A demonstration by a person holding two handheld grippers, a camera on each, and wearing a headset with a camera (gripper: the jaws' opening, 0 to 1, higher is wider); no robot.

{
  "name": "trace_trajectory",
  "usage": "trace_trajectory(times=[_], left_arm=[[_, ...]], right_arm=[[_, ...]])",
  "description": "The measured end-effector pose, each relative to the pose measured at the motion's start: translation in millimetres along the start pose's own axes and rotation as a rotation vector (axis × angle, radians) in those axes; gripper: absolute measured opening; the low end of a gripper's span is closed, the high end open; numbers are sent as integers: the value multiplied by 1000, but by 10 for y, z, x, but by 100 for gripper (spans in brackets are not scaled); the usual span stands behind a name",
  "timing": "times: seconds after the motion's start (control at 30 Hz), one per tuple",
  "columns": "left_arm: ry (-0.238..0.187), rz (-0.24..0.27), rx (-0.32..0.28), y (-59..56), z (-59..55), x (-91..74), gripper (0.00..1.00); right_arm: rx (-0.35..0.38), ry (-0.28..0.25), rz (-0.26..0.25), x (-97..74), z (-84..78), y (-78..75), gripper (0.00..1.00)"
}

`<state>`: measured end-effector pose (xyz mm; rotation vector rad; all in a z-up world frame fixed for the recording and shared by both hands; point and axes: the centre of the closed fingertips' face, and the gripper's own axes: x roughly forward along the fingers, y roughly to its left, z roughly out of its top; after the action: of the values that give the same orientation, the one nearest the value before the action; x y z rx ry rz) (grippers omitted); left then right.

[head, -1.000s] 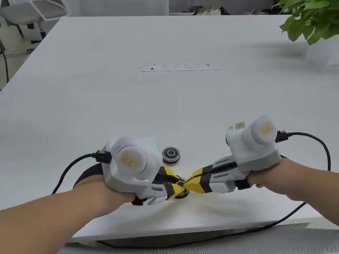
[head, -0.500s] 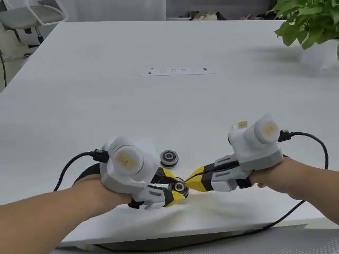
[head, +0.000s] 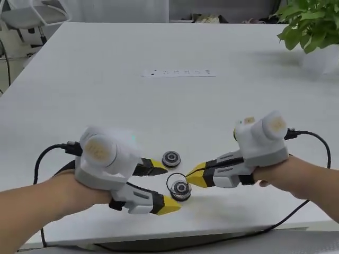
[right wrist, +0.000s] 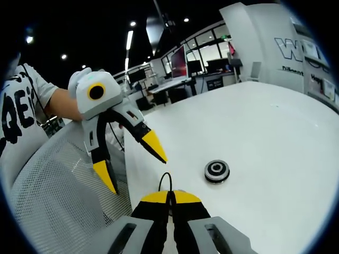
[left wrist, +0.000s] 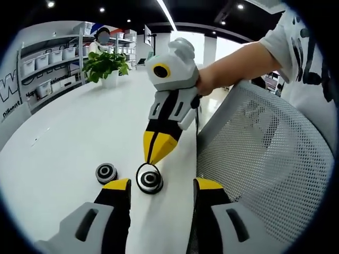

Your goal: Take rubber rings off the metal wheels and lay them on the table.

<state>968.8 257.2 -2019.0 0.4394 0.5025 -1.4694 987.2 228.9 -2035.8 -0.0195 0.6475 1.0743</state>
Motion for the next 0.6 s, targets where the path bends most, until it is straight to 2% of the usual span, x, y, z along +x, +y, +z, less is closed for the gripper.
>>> trace_trajectory(times=[0.1,0.27,0.4,0.6], left_arm=[[-25,19,-19,42,30,-116,48],[-39,58,-18,104,32,-302,57],[-57,86,-39,149,28,-435,59],[-69,128,-74,214,-42,-610,62]], right_arm=[[-5,-4,6,18,35,25,0],[-14,-5,14,67,111,51,0],[-16,-10,18,128,177,73,0],[-28,1,32,279,215,84,0]])
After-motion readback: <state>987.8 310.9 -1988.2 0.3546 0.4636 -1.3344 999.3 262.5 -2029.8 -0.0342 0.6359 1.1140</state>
